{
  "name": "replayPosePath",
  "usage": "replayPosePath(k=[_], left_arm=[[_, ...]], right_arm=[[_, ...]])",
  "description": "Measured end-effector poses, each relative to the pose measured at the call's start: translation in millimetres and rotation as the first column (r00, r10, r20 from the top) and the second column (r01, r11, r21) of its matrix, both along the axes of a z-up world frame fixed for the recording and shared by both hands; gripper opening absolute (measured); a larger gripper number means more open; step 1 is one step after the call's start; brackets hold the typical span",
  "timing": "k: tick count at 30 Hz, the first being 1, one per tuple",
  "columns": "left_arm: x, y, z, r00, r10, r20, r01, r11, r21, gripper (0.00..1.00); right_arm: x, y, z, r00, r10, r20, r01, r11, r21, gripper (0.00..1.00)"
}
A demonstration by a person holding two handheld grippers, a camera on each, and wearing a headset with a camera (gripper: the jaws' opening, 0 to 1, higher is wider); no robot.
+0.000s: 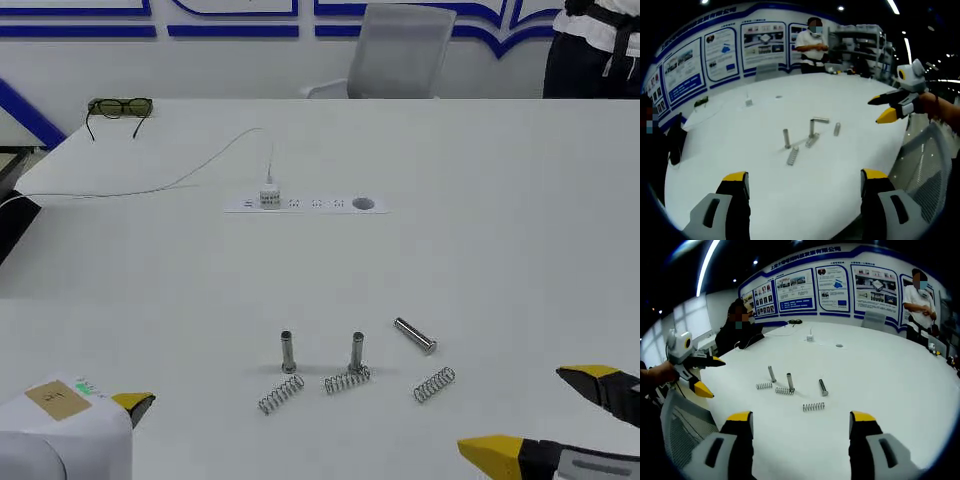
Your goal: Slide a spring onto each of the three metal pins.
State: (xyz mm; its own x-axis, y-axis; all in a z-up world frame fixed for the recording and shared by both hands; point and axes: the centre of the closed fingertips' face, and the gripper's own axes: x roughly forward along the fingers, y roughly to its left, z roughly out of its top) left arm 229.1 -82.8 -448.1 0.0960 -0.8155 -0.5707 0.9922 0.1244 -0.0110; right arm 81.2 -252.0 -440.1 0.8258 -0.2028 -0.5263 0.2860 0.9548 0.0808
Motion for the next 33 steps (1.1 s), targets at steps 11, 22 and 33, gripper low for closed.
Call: replayPosePath(k=[11,22,33], left_arm=[[-1.2,-1.2,-1.3,1.0,-0.003,-0.008,0.003,1.0,-0.007,0.93],[-3.8,-6.6,-0.1,1.0,-0.018,-0.009,0.018,1.0,-0.024,0.92],[-4.5,-9.6,-2.0,1.0,-0.021,-0.018,0.021,0.999,-0.032,0.92]], right_arm=[[24.6,-14.7,5.4,1.0,0.016,0.018,-0.016,1.0,-0.006,0.72],[47.6,-29.9,6.2,0.999,0.033,0.022,-0.033,0.999,-0.02,0.61],[69.8,-47.7,-2.8,0.998,0.055,-0.006,-0.055,0.998,-0.027,0.48]])
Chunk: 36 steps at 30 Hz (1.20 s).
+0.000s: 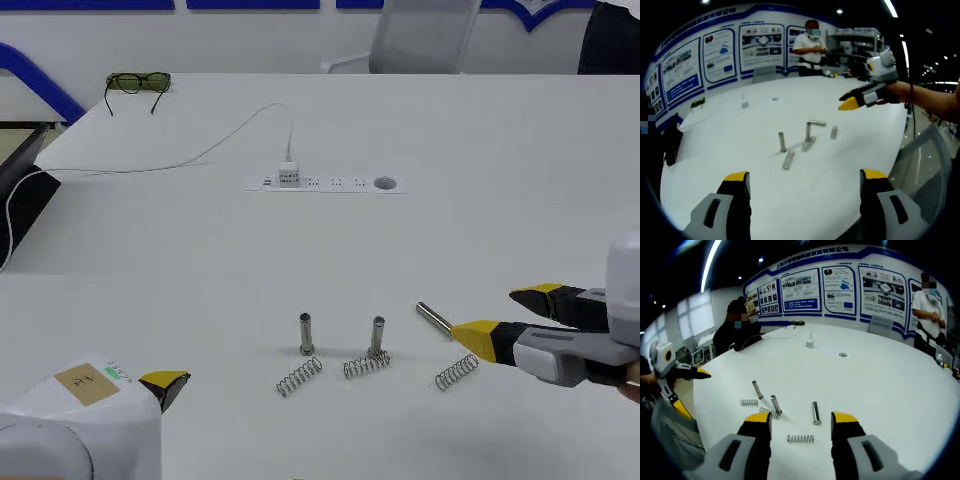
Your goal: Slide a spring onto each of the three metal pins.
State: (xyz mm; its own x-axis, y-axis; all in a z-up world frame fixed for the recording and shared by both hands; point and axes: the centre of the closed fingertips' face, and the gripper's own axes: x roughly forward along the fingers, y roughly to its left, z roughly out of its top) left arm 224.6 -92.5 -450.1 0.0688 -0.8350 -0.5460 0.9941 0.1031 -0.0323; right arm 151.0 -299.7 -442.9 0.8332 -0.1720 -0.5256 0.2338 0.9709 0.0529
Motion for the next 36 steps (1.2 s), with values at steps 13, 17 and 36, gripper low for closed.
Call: replayPosePath(k=[13,17,36], left_arm=[[-0.1,-6.9,-1.2,1.0,0.001,-0.008,-0.001,1.0,-0.023,0.92],[0.8,-8.7,-1.6,1.0,-0.001,-0.003,0.001,1.0,-0.023,0.92],[2.7,-15.6,-2.4,1.0,-0.004,0.009,0.004,0.999,-0.034,0.9]], right_arm=[[29.8,-14.2,-21.4,0.998,0.049,-0.048,-0.05,0.999,-0.013,0.36],[37.9,-18.8,-29.4,0.997,0.055,-0.061,-0.056,0.998,-0.015,0.32],[65.9,-37.3,-74.4,0.996,0.033,-0.084,-0.027,0.998,0.061,0.2]])
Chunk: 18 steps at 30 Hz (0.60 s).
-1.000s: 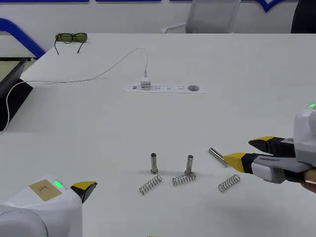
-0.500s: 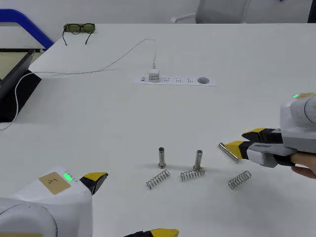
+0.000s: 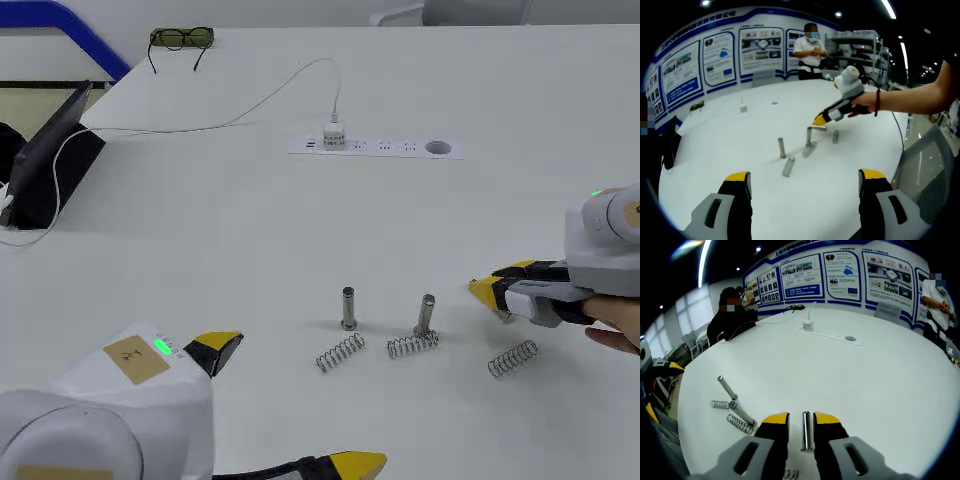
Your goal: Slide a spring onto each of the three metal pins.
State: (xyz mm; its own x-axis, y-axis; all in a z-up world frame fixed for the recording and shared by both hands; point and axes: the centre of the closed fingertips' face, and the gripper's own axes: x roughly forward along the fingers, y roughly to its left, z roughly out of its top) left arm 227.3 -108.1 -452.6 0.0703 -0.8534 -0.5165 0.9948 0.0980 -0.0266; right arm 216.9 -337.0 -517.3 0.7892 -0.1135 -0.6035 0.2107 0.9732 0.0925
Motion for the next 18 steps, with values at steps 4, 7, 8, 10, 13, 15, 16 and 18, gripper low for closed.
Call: replayPosePath(k=[4,7,8,10,13,15,16,18], left_arm=[[0.3,-1.1,-0.7,1.0,-0.001,-0.001,0.001,1.0,0.0,0.89],[0.7,-1.6,-1.8,1.0,-0.002,-0.001,0.002,1.0,0.004,0.89],[0.8,-1.6,-2.1,1.0,-0.002,-0.001,0.002,1.0,0.006,0.89],[1.1,-1.7,-2.7,1.0,-0.001,-0.001,0.001,1.0,0.007,0.89],[1.6,-1.5,-3.5,1.0,0.0,-0.002,0.0,1.0,0.008,0.89],[2.0,-1.0,-4.0,1.0,0.002,-0.002,-0.002,1.0,0.011,0.89],[2.3,-0.9,-4.0,1.0,0.002,-0.002,-0.002,1.0,0.011,0.89],[2.7,-0.5,-3.7,1.0,0.003,-0.003,-0.003,1.0,0.01,0.89]], right_arm=[[3.7,-2.9,-6.4,1.0,-0.008,-0.007,0.008,1.0,0.007,0.18],[5.3,-4.5,-11.8,1.0,-0.021,-0.015,0.022,1.0,0.018,0.16],[5.8,-4.3,-13.1,1.0,-0.021,-0.016,0.021,1.0,0.019,0.16],[6.3,-3.4,-17.3,0.999,-0.015,-0.031,0.016,1.0,0.011,0.16],[7.6,-3.6,-20.4,0.999,-0.012,-0.045,0.011,1.0,-0.016,0.15],[7.8,-3.0,-22.0,0.998,-0.002,-0.065,-0.001,0.999,-0.044,0.13],[8.3,-2.3,-22.3,0.998,0.0,-0.067,-0.003,0.999,-0.048,0.12],[10.1,-1.4,-23.1,0.998,0.004,-0.07,-0.008,0.998,-0.06,0.12]])
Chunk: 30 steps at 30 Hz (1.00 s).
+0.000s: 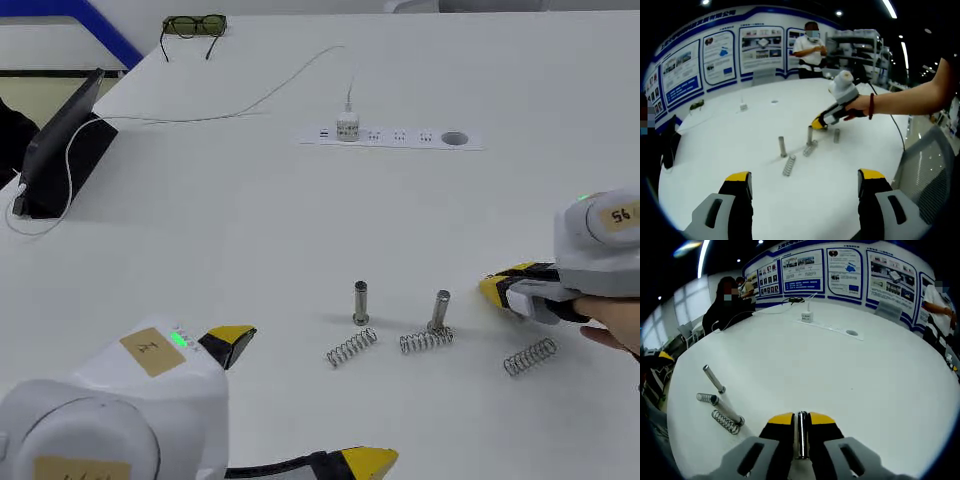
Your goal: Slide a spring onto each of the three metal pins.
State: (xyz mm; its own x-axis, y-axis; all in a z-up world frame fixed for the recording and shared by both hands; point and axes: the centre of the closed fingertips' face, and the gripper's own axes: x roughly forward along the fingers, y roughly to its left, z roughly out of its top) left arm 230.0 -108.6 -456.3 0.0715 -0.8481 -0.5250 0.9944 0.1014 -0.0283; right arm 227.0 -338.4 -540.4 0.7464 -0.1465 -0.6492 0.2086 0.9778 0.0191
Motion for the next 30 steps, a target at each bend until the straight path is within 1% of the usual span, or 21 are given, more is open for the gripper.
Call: replayPosePath(k=[3,6,7,9,10,11,13,19,26,30], left_arm=[[0.6,0.9,0.7,1.0,0.002,0.0,-0.002,1.0,-0.003,0.88],[1.4,2.8,-0.9,1.0,0.003,0.005,-0.004,1.0,0.008,0.88],[1.6,3.2,-1.0,1.0,0.004,0.006,-0.004,1.0,0.008,0.88],[1.8,3.2,-0.1,1.0,0.006,0.004,-0.006,1.0,0.004,0.88],[2.0,3.2,1.0,1.0,0.006,0.004,-0.006,1.0,0.0,0.88],[2.2,3.3,1.7,1.0,0.006,0.006,-0.006,1.0,-0.001,0.88],[3.3,3.6,3.7,1.0,0.008,0.015,-0.008,1.0,-0.004,0.87],[4.5,4.1,6.8,1.0,0.012,0.02,-0.011,1.0,-0.014,0.86],[2.0,4.3,10.4,1.0,0.006,0.025,-0.005,1.0,-0.024,0.85],[0.1,5.0,11.7,1.0,-0.001,0.029,0.001,1.0,-0.026,0.85]], right_arm=[[1.3,-0.3,0.1,1.0,0.002,-0.004,-0.002,1.0,-0.006,0.1],[1.8,1.1,-0.6,1.0,0.008,-0.012,-0.008,1.0,-0.006,0.09],[1.3,2.3,-0.8,1.0,0.0,-0.011,0.0,1.0,0.014,0.09],[0.6,1.4,-0.9,1.0,-0.011,-0.011,0.011,1.0,0.025,0.09],[-0.9,0.6,-0.7,0.999,-0.039,-0.01,0.039,0.998,0.056,0.09],[-0.7,0.3,2.0,0.999,-0.05,0.009,0.049,0.996,0.071,0.09],[-2.9,0.8,7.7,0.999,-0.048,0.022,0.046,0.996,0.081,0.09],[-9.1,4.1,23.8,0.998,-0.036,0.046,0.032,0.997,0.076,0.08],[-18.9,12.5,35.6,0.998,-0.02,0.054,0.017,0.998,0.066,0.08],[-24.0,16.0,40.3,0.999,-0.009,0.054,0.006,0.999,0.047,0.08]])
